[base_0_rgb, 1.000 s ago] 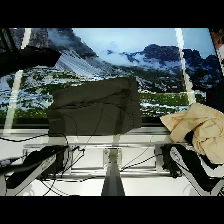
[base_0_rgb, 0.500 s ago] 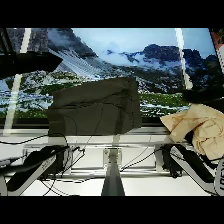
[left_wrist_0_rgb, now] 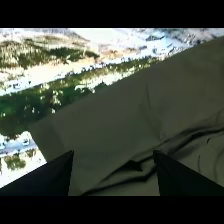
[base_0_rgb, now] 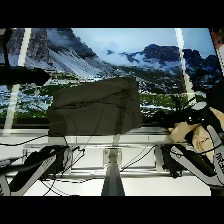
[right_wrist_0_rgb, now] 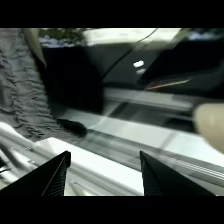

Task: Fold the clothes and pants, and hang the long-sleeved shirts on hangers.

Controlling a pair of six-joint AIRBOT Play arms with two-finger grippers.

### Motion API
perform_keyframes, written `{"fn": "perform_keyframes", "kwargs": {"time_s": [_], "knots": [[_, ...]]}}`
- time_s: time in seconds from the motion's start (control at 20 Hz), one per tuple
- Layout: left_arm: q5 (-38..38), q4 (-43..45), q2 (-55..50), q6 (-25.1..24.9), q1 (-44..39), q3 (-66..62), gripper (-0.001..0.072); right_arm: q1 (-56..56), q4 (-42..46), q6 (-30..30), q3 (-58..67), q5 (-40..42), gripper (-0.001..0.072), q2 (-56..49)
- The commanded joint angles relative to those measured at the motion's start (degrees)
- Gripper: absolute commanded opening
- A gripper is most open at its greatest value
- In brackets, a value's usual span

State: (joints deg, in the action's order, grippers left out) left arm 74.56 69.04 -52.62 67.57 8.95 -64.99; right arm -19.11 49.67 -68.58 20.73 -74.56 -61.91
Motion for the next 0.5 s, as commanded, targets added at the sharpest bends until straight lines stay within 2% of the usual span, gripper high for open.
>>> {"fn": "perform_keyframes", "kwargs": {"time_s": [0.0, 0.25, 0.45], "knots": [[1.64, 1.29, 0.0, 0.68, 0.44, 2.82, 0.0552, 4.17, -4.83, 0.39, -3.13, 3.04, 0.0487, -2.91], [1.6, 1.27, -0.02, 0.7, 0.44, 5.03, 0.0552, 17.44, -14.19, 0.39, -2.8, 11.23, 0.0483, -6.51], [1.57, 1.31, -0.26, 0.72, 0.44, 5.03, 0.0552, 22.36, -15.39, 0.44, 1.07, 14.1, 0.041, -8.41]]}}
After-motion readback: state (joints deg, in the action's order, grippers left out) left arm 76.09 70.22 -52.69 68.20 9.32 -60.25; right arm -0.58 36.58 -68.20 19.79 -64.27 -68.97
